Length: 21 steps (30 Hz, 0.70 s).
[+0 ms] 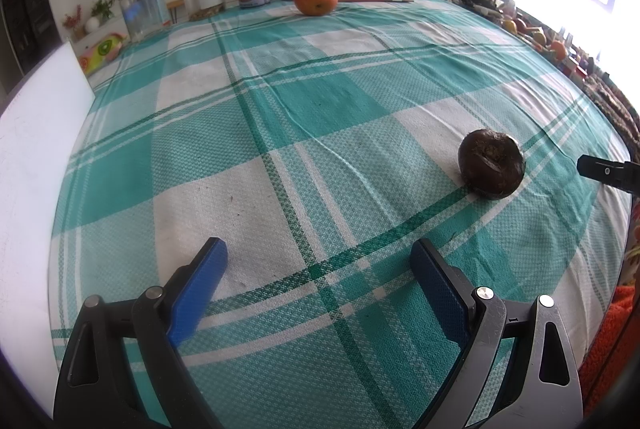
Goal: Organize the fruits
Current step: 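Move the left tool toward the last dark mangosteen on the cloth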
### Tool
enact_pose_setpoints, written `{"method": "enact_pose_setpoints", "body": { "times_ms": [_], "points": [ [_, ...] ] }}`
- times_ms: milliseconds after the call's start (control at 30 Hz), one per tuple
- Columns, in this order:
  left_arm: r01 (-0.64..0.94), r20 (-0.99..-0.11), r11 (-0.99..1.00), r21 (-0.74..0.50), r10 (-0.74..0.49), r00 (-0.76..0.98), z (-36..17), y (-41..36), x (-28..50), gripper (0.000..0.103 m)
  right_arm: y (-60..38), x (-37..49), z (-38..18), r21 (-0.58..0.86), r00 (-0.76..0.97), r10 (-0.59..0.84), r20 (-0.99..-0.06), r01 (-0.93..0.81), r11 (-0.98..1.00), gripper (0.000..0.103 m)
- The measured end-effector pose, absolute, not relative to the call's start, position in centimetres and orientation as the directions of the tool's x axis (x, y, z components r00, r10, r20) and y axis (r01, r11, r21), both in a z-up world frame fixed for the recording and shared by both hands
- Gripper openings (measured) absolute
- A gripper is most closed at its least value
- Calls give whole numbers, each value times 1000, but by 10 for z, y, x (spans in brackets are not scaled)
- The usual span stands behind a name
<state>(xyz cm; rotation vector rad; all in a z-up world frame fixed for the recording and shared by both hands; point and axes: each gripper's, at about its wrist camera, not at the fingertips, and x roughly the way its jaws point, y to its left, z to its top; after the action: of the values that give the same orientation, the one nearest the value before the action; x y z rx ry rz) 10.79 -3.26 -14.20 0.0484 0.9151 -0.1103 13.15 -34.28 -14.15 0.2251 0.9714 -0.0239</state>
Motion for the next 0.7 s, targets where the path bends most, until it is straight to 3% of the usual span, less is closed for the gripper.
{"method": "enact_pose_setpoints", "body": {
  "times_ms": [700],
  "points": [
    [116, -793, 993, -6, -75, 604, -142, -33, 108, 94, -341, 132, -142, 173, 563, 79, -823, 116, 978, 101]
  ]
}}
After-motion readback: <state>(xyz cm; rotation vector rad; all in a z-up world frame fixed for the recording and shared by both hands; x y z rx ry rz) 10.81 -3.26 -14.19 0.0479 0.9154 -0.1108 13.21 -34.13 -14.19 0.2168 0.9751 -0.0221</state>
